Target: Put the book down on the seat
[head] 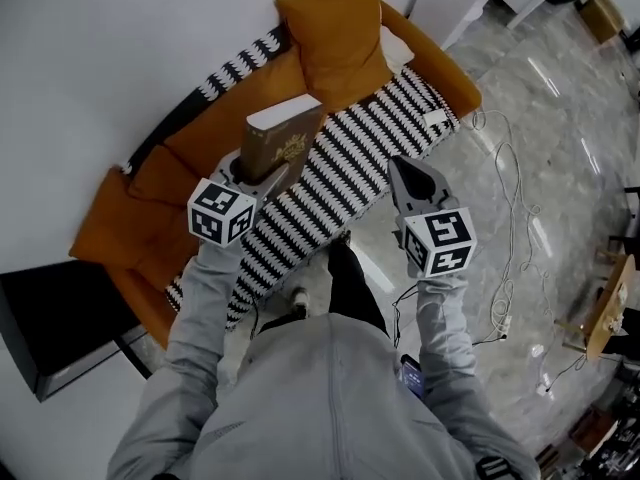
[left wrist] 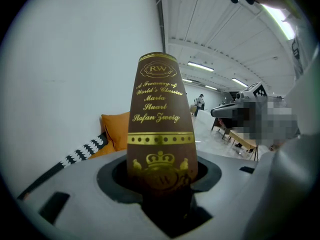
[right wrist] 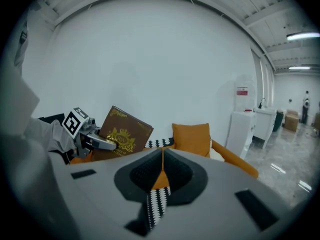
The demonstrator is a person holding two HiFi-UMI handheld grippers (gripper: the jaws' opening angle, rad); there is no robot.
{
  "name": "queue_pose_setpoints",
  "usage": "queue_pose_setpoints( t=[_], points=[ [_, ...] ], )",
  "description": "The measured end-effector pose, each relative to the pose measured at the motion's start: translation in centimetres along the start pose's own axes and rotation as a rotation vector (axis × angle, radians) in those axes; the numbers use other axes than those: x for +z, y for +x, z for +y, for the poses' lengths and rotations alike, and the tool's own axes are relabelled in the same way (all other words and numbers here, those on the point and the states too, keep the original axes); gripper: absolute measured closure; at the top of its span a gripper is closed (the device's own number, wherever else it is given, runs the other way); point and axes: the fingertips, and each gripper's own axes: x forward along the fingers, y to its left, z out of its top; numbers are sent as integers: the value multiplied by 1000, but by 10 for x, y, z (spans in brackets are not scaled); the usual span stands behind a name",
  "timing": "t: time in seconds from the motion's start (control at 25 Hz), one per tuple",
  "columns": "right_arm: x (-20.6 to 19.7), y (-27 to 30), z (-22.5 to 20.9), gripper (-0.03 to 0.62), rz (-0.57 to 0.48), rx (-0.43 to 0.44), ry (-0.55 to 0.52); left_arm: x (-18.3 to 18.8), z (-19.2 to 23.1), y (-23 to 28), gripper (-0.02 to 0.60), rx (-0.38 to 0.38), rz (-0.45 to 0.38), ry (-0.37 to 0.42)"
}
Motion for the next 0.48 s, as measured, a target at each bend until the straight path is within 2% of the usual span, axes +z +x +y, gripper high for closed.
queue_pose_setpoints(
  t=[0.48],
  points=[
    [-55, 98, -52, 563, 108, 37, 158, -61, 62, 109, 351, -30, 128, -166]
  ],
)
